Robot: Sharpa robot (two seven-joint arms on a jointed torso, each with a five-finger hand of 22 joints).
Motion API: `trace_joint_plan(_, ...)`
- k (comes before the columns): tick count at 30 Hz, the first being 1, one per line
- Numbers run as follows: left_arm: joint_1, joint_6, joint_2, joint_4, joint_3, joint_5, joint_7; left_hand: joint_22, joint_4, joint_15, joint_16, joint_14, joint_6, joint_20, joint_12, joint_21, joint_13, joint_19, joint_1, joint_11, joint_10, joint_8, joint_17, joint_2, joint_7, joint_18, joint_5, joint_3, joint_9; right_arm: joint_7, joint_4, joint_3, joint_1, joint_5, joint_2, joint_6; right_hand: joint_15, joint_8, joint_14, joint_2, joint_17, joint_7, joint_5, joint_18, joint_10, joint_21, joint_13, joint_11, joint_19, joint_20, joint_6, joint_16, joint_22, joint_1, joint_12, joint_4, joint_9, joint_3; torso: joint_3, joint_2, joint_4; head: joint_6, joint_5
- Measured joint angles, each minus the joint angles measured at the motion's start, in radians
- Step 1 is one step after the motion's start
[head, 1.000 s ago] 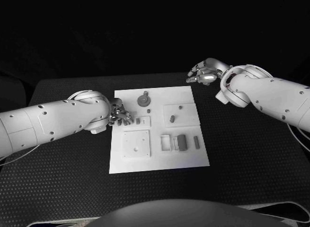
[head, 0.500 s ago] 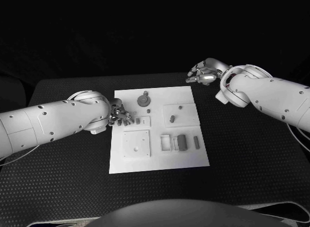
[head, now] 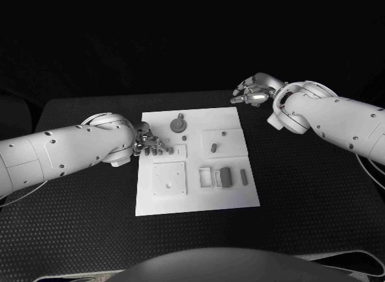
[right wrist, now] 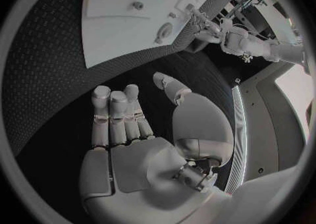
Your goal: Assemble the parts on the task board
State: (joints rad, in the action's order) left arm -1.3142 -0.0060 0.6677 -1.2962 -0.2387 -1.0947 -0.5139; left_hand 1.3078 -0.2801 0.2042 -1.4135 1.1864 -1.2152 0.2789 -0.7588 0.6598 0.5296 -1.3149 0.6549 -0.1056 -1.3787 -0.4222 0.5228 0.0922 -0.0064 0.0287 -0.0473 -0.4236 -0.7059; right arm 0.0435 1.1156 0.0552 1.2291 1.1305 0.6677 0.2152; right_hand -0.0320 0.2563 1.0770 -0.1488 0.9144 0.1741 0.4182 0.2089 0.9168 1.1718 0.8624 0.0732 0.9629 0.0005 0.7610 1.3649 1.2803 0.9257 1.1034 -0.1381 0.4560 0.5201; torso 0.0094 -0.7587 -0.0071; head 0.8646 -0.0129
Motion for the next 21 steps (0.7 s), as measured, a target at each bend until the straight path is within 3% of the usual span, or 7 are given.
trace_joint_plan(10,0.0,-0.015,0.031,-0.019,0.006,0.02,0.007,0.0,-0.006,0.002,0.0,-0.002,0.006,0.0,0.0,0.0,-0.002,0.004,-0.004,-0.003,0.007,0.0,-0.002,0.004,0.0,0.0,0.0,0.011,0.004,0.0,-0.001,0.0,-0.002,0.0,0.0,0.0,0.0,0.0,0.0,0.0,0.0,0.0,0.0,0.0,0.0,0.0,0.0,0.0,0.0,0.0,0.0,0.0,0.0,0.0,0.0,0.0,0.0,0.0,-0.0003,0.0,0.0,-0.001,0.0)
trace_joint_plan(11,0.001,-0.015,0.038,-0.022,0.012,0.035,0.009,0.0,-0.007,0.003,0.0,-0.008,0.014,-0.002,0.002,-0.003,-0.005,0.013,-0.006,0.002,0.013,0.0,-0.005,0.001,0.003,0.0,0.0,0.012,0.006,0.0,-0.001,0.0,-0.003,0.0,0.0,-0.001,0.0,0.0,0.0,0.0,0.0,0.0,0.0,0.0,0.0,0.0,0.0,0.0,0.0,0.0,0.0,0.0,0.0,0.0,0.0,0.0,0.0,0.0,-0.0003,0.0,0.0,-0.001,0.0)
trace_joint_plan(12,0.003,-0.015,0.045,-0.023,0.024,0.052,0.01,0.0,-0.007,0.002,0.004,-0.015,0.02,-0.002,0.007,-0.008,-0.007,0.02,-0.006,0.006,0.017,0.0,-0.007,-0.007,0.007,0.001,0.0,0.012,0.008,0.0,-0.001,0.0,-0.003,0.0,0.0,-0.001,0.0,0.0,0.0,0.0,0.0,0.0,0.0,0.0,0.0,0.0,0.0,0.0,0.0,0.0,0.0,0.0,0.0,0.0,0.0,0.0,0.0,0.0,-0.0004,0.0,0.0,-0.002,0.0)
trace_joint_plan(14,0.002,-0.015,0.056,-0.023,0.059,0.091,0.013,0.0,-0.009,-0.007,0.015,-0.03,0.037,-0.006,0.019,-0.021,-0.015,0.036,0.004,0.011,0.034,0.005,-0.011,-0.017,0.015,0.001,0.0,0.018,0.013,0.0,-0.001,0.0,-0.003,0.0,0.0,-0.001,0.0,0.0,0.0,0.0,0.0,0.0,0.0,0.0,0.0,0.0,0.0,0.0,0.0,0.0,0.0,0.0,0.0,0.0,0.0,0.0,0.0,0.0,-0.0004,0.0,0.0,-0.003,-0.001)
trace_joint_plan(17,-0.002,-0.016,0.068,-0.023,0.09,0.136,0.022,-0.003,-0.009,-0.029,0.047,-0.066,0.081,-0.014,0.051,-0.053,-0.035,0.076,0.017,0.032,0.075,0.029,-0.029,-0.03,0.034,0.0,0.0,0.026,0.028,-0.001,-0.002,0.0,-0.004,0.0,0.0,-0.001,0.0,0.0,0.0,0.0,0.0,0.0,0.0,0.0,0.0,0.0,0.0,0.0,0.0,0.0,0.0,0.0,0.0,0.0,0.0,0.0,0.0,0.0,-0.0003,0.0,-0.0001,-0.005,-0.003)
trace_joint_plan(19,-0.005,-0.021,0.074,-0.023,0.1,0.172,0.036,-0.015,-0.008,-0.049,0.08,-0.108,0.125,-0.027,0.082,-0.086,-0.052,0.119,0.044,0.054,0.119,0.051,-0.045,-0.035,0.056,-0.008,0.0,0.027,0.04,-0.001,-0.002,0.0,-0.005,-0.001,0.001,-0.001,0.0,0.0,0.0,0.0,0.0,0.0,0.0,0.0,0.0,0.0,0.0,0.0,0.0,0.0,0.0,0.0,0.0,0.0,0.0,0.0,0.0,0.0,-0.0003,0.0,-0.0001,-0.006,-0.003)
trace_joint_plan(21,-0.007,-0.031,0.079,-0.019,0.104,0.216,0.062,-0.041,-0.009,-0.085,0.14,-0.172,0.192,-0.059,0.136,-0.141,-0.08,0.185,0.108,0.09,0.194,0.078,-0.077,-0.054,0.092,-0.009,-0.004,0.017,0.054,-0.001,-0.003,0.0,-0.005,-0.001,0.0,-0.001,0.0,0.0,0.0,0.0,0.0,0.0,0.0,0.0,0.0,0.0,0.0,0.0,0.0,0.0,0.0,0.0,0.0,0.0,0.0,0.0,0.0,0.0,0.0002,0.0,0.0,-0.007,-0.003)
